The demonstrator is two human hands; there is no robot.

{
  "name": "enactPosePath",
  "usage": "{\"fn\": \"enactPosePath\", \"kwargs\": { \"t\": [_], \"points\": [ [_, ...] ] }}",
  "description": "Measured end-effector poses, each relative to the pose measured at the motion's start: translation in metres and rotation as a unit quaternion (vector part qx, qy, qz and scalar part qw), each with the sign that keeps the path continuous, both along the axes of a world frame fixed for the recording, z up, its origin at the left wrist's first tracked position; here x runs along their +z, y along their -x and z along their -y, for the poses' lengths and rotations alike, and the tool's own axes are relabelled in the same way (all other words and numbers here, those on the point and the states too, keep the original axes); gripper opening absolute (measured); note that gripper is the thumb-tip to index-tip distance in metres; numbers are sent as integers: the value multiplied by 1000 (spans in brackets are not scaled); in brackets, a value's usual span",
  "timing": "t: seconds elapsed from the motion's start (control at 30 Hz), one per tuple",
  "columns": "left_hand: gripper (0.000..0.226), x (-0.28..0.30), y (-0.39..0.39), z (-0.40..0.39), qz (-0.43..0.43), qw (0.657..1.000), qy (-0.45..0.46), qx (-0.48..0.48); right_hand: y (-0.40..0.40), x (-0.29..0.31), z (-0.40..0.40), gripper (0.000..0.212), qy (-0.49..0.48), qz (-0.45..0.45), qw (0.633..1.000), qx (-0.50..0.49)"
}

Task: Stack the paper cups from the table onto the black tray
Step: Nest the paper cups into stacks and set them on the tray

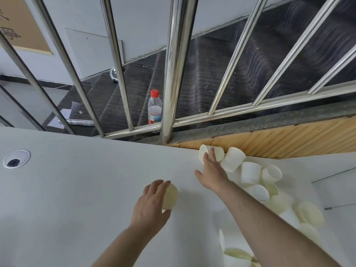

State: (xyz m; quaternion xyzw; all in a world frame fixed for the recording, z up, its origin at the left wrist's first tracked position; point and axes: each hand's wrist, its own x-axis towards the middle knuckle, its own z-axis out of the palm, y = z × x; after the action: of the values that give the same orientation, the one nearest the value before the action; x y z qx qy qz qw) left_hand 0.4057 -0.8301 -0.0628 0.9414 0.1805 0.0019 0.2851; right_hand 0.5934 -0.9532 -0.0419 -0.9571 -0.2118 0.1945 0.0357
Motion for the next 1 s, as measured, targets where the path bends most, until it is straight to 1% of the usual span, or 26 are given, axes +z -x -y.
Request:
{"fn": "enactPosePath", "kwargs": {
  "t": [0.13,0.23,0.33,0.4,0.47,0.57,0.63,0.77,0.83,0.93,0.97,1.0],
  "points": [
    [76,1,-1,1,3,1000,3,4,7,6,5,74,-38,38,999,5],
    [77,4,-1,3,3,1000,1,4,14,11,13,67,-106,53,993,-2],
    [77,8,0,5,1,1000,1,5,25,17,21,60,-199,18,979,-27],
    [77,9,1,7,0,1000,3,6,34,19,28,54,-231,-18,971,-50],
    [77,10,3,8,-3,1000,3,4,44,19,36,48,-229,-51,970,-60],
    [78,9,6,10,-21,1000,-12,-7,57,15,46,45,-196,-82,977,-31],
    [78,9,8,11,-24,1000,-16,-11,61,13,49,46,-172,-86,981,6],
    [82,11,9,12,-35,999,-14,-18,67,15,48,43,-144,-66,986,56],
    [83,11,9,12,-36,999,-14,-18,70,19,46,51,-135,-66,986,78],
    [79,12,9,12,-31,999,-15,-19,74,22,39,80,-113,-90,981,130],
    [77,13,9,13,-30,999,-15,-19,76,21,37,87,-101,-93,981,141],
    [76,13,10,13,-30,999,-14,-17,78,20,35,90,-91,-93,981,146]
  ]
}}
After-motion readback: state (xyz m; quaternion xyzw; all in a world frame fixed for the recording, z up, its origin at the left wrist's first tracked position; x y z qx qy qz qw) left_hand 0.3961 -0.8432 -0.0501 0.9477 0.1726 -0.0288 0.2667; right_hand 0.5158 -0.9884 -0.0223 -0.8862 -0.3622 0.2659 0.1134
